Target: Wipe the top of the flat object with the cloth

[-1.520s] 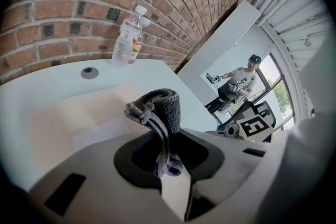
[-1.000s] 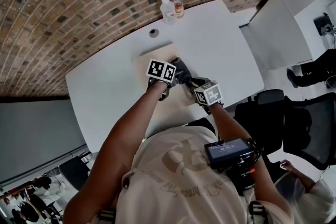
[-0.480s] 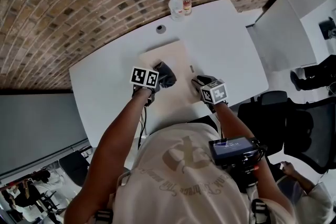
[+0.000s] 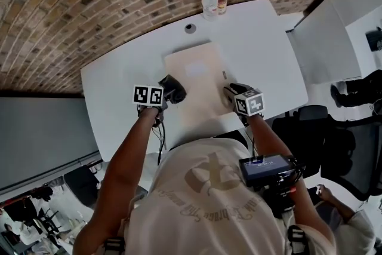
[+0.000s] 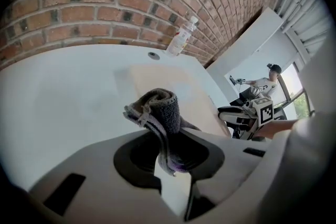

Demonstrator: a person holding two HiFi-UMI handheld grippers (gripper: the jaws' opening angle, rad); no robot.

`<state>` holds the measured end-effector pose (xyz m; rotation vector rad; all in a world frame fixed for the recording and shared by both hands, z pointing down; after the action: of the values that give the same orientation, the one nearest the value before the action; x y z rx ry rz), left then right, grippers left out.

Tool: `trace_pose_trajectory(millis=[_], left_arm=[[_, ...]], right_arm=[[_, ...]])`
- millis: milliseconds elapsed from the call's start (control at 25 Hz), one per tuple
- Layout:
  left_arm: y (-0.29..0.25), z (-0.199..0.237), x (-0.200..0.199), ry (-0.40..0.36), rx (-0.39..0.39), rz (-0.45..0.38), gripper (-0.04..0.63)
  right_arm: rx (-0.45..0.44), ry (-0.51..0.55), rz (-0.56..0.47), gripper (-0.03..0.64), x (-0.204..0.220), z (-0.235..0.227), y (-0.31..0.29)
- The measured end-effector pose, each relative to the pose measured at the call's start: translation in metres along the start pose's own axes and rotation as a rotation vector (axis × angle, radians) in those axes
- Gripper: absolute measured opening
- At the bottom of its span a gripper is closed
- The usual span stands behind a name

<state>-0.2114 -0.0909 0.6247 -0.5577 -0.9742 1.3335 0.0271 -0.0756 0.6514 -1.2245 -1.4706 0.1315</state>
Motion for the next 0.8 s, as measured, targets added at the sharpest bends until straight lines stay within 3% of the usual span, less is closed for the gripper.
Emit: trace_pose_trajectory(millis=[280,560,800], left_arm=[[0.017,0.009,0.005,0.025,0.021,-0.041,0.095],[0.011,-0.04,-0.011,-0.019,0.183,-0.066,0.095],[-0.018,-0.099,-0.015,-0.105,0.298,-0.019,0.095]], right_arm=[[0.025,-0.02,-0.002,0.149,0.0,0.0,0.002],[0.077,-0.061,-0.026,0.149,0.008,0.009,0.015],[0.152,-0.121,-0.012,0.149,0.025,0.027,0.037]])
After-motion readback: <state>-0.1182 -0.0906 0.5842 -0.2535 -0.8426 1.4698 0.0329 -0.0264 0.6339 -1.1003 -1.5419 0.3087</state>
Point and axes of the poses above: the fingertips, and each gripper's own axes: y backward along the fingers, z to its left, x out of its underside, the point moved 1 cm from there along y, backward along the fingers, and after that the axes turned 8 degrees about y, right-handed, at the moved point
